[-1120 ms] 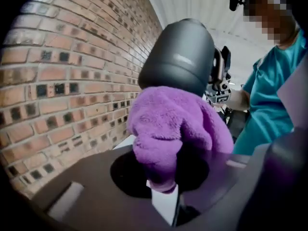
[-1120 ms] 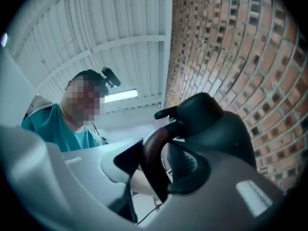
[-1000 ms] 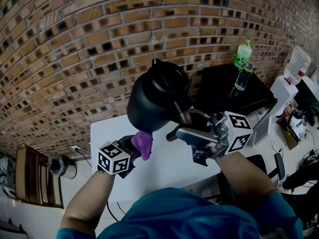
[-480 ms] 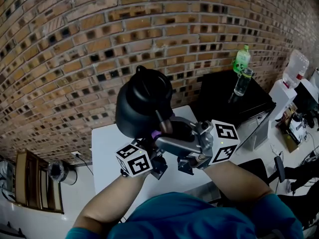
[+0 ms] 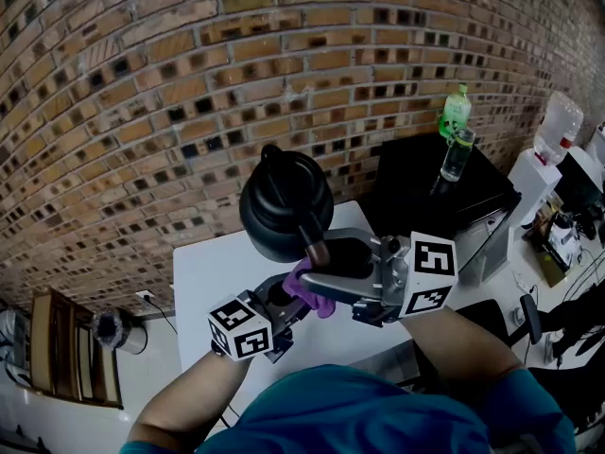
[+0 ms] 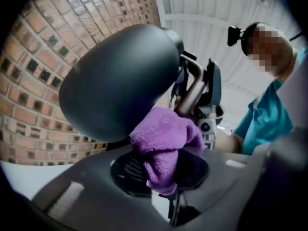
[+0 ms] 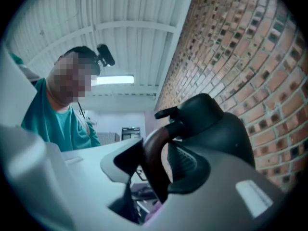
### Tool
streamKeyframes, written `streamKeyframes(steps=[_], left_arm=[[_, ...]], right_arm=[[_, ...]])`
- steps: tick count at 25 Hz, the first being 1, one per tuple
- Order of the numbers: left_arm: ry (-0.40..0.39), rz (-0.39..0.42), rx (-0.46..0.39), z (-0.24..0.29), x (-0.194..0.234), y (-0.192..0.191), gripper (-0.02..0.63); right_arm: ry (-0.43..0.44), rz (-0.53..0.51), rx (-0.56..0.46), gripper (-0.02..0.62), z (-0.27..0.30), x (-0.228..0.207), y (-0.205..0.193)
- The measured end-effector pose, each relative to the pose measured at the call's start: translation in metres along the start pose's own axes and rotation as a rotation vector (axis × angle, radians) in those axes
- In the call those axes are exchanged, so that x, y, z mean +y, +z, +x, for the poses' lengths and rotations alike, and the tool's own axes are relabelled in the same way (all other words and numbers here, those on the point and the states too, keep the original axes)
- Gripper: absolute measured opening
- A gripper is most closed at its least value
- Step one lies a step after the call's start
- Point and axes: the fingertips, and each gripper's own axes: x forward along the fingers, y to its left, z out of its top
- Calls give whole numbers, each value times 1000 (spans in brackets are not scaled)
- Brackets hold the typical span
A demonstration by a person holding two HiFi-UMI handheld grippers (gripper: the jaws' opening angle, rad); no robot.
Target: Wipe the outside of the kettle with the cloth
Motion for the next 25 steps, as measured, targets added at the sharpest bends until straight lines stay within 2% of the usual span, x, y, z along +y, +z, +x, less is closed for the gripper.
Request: streamKeyframes(steps=[4,7,10,14,15,17,19,21,25], left_arm=[[-11,303,275,-36,-7,-26,74],[-31,486,454,-79,-7,-18,74],[-26,588,527,-103,-9,25,74],[-8,726,651,-101,2,64,74],[-28,754,693,-96,5,64,74],[-124,822,785,-82,11,51,74],[-240,855,885,-67,16,26,74],[-325,838,968,-53,21,-1,74],[-391,761,1038,-34,31,-34,74]], right_arm=[[-39,-37,165,160,-11,-5,-35],[-41,-35,298,161,-23,-3,-76],[-10,-31,430,161,-38,6,-122],[88,-24,592,156,-54,26,-182],[118,-28,632,153,-58,31,-196],[178,-47,717,147,-65,40,-225],[242,-54,774,127,-71,49,-247],[309,-20,799,127,-73,60,-262],[365,54,816,120,-79,84,-290]])
